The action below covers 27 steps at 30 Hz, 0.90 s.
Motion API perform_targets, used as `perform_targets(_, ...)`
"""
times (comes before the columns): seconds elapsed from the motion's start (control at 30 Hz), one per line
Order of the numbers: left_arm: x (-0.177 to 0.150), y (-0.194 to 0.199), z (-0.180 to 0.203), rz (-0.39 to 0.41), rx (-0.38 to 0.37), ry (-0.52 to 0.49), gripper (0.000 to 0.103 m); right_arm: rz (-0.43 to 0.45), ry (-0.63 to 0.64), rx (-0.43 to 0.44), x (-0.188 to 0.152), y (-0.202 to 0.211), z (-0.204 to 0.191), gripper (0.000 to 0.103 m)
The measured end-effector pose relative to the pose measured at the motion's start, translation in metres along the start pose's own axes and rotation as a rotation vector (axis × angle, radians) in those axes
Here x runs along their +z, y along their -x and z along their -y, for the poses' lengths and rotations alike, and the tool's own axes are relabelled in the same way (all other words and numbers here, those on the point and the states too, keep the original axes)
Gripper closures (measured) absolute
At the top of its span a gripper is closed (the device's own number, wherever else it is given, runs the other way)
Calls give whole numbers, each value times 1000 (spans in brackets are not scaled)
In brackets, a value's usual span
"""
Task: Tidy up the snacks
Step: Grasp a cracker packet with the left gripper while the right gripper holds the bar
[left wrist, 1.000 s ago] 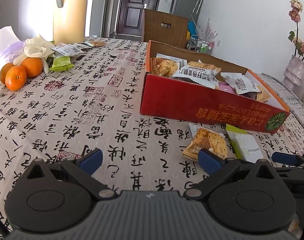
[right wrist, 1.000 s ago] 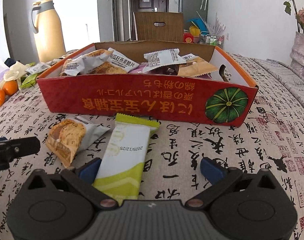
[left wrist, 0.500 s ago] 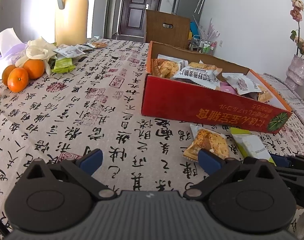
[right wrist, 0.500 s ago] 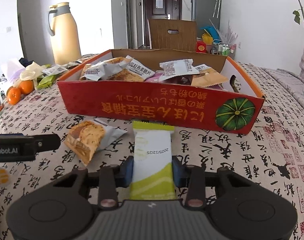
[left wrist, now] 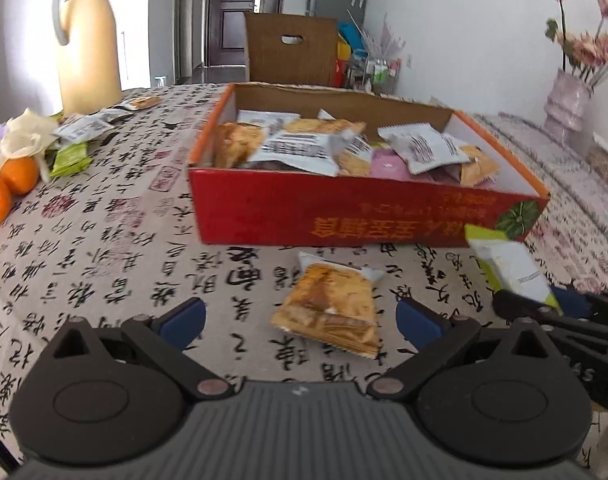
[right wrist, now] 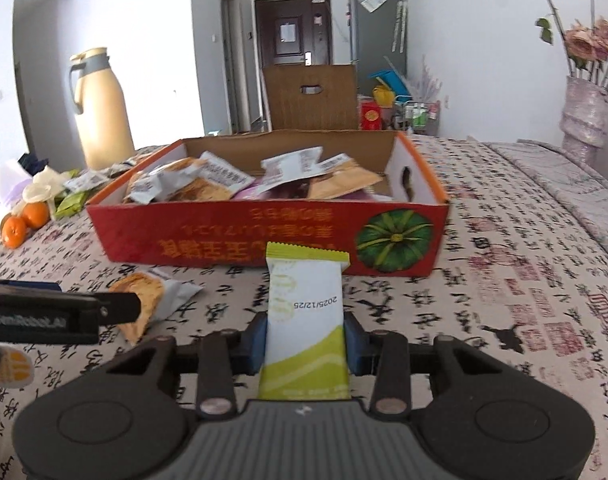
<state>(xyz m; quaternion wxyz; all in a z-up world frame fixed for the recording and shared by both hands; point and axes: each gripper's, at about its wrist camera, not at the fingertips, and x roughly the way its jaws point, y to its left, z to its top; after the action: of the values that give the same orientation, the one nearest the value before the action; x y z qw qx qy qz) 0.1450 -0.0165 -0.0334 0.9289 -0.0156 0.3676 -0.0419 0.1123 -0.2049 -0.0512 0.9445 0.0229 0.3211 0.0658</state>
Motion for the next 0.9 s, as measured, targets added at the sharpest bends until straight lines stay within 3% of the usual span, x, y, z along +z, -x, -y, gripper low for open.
perform_targets(0.23,8,-20,21,-43,37,-52,0,18,-37,-25,-3,8,22,66)
perform_targets(0.4,10,-34,25,-65,51,-31,5,25,-55,-30,-6,11,32,66)
perform_targets(0.53,9,-39,27,-74,62,-27,24,28,-61,-28,-8,13,35,66)
perform_targets(0.6,9,-37,27,-60,48,-25,47,29,-65,-27,-9,14,36,66)
perform_targets(0.7,7,-32,27,-47,23,-20,54,30,-68,-24,-11,15,37,66)
perform_targets(0.9,2,-22,31,-18,8,-26,55,27,-65,-18,-13,17,37,66)
